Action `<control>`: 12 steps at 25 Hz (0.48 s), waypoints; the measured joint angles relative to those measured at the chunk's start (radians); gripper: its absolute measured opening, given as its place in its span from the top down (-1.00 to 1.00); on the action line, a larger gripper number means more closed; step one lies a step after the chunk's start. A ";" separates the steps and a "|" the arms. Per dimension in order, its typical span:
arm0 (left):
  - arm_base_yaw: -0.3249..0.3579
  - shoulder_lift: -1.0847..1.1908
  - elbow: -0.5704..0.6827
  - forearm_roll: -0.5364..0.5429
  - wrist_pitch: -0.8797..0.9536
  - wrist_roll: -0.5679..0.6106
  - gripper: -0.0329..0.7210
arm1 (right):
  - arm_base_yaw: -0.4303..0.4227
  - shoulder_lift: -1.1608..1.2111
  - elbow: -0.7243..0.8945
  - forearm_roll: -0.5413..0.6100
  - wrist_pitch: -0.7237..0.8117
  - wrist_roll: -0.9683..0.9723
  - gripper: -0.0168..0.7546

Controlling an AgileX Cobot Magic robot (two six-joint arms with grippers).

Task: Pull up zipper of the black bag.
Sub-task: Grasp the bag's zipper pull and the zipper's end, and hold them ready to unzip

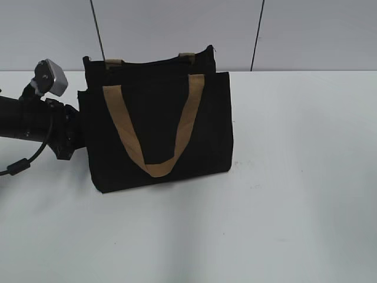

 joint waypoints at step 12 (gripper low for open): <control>0.000 -0.216 0.000 0.137 -0.040 -0.087 0.85 | 0.000 0.000 0.000 0.002 -0.013 -0.030 -0.03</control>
